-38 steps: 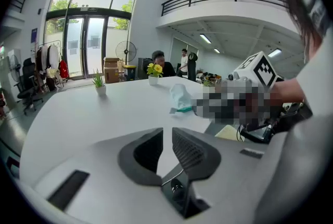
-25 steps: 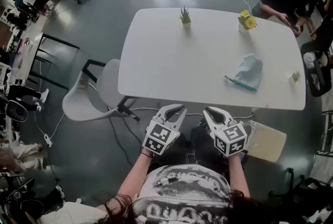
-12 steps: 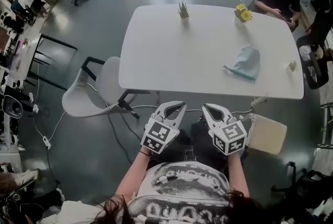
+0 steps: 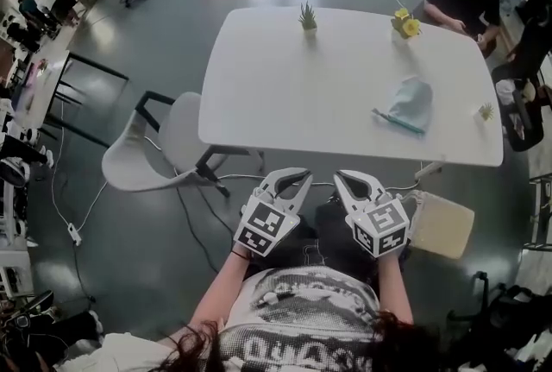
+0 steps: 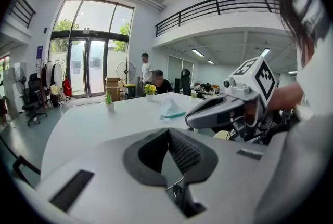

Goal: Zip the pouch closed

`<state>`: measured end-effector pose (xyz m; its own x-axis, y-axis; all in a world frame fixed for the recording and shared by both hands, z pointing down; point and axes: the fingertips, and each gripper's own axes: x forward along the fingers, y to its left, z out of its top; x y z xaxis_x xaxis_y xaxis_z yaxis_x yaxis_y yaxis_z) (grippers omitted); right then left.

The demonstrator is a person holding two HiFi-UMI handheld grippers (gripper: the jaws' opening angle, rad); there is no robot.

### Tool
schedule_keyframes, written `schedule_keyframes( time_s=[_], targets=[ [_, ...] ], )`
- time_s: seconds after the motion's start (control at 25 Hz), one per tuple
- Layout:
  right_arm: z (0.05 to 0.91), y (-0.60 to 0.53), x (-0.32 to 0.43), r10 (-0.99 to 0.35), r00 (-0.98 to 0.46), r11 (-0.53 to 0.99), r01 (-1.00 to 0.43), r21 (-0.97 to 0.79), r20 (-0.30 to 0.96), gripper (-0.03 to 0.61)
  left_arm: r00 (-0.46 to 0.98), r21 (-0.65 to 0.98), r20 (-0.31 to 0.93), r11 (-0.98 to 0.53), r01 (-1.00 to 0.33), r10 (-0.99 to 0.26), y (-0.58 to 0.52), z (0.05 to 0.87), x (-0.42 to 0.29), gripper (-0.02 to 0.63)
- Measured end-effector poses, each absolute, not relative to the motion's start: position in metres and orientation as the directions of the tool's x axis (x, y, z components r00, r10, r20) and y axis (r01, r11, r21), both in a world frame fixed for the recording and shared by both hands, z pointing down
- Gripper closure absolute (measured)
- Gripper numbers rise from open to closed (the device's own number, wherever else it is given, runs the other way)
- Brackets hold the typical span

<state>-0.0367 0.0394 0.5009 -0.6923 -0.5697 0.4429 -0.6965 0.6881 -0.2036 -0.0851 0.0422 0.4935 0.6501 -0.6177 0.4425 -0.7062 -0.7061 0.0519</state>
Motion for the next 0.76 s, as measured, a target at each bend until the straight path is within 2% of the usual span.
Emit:
schedule_keyframes(
  time_s=[0.76],
  targets=[
    [0.4997,0.0359,-0.0460,-0.539,-0.711,0.717,-0.669,-0.196,0.452,0.589,0.649,0.038,0.436,-0.708,-0.705,-0.623,0.0432,0.4876,-0.0854,0.601]
  ],
)
